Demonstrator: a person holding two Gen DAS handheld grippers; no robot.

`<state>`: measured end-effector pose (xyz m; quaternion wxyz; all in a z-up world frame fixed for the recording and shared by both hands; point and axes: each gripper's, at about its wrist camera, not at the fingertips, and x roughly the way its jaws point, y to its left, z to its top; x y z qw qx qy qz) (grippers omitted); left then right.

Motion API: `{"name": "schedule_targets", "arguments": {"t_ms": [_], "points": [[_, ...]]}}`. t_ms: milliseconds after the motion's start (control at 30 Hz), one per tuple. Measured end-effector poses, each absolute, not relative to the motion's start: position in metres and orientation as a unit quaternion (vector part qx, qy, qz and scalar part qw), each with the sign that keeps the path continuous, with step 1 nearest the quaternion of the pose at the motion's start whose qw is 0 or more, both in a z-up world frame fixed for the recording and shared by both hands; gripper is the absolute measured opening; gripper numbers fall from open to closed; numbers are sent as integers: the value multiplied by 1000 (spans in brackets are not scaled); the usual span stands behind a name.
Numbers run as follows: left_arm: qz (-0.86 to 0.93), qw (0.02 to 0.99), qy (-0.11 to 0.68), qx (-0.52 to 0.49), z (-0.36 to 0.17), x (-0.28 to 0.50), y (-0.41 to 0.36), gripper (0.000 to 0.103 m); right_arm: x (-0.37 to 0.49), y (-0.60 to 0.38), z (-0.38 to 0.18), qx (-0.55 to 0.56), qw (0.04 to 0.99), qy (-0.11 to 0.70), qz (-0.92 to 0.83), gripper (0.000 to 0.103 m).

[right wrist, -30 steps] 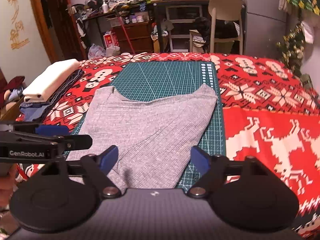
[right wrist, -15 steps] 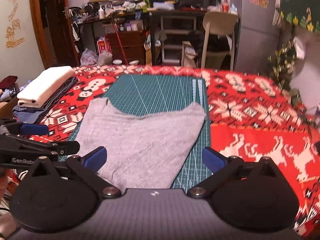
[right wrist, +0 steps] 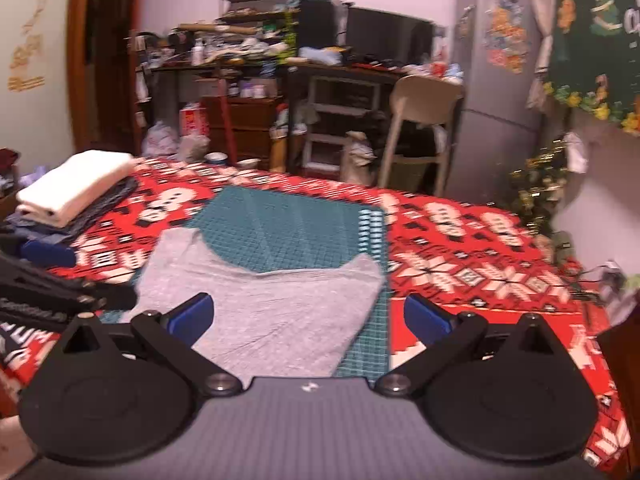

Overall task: Fold clothes
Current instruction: 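Open both tools wide and smooth the shirt on the mat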

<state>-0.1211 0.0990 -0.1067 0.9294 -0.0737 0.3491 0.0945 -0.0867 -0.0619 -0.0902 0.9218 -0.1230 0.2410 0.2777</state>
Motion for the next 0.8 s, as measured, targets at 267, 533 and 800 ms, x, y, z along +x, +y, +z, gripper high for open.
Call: {"name": "schedule_targets", "arguments": {"t_ms": [267, 533, 800], "points": [[75, 926, 360, -88, -112, -118, 98, 86, -83, -69, -95, -81, 928, 247, 266, 102], [76, 931, 340, -111, -111, -123, 101, 83, -79, -72, -101, -57, 916, 290, 273, 89], [63, 924, 346, -150, -115, -123, 112, 67, -86, -70, -102, -54, 927, 274, 252, 65]]}}
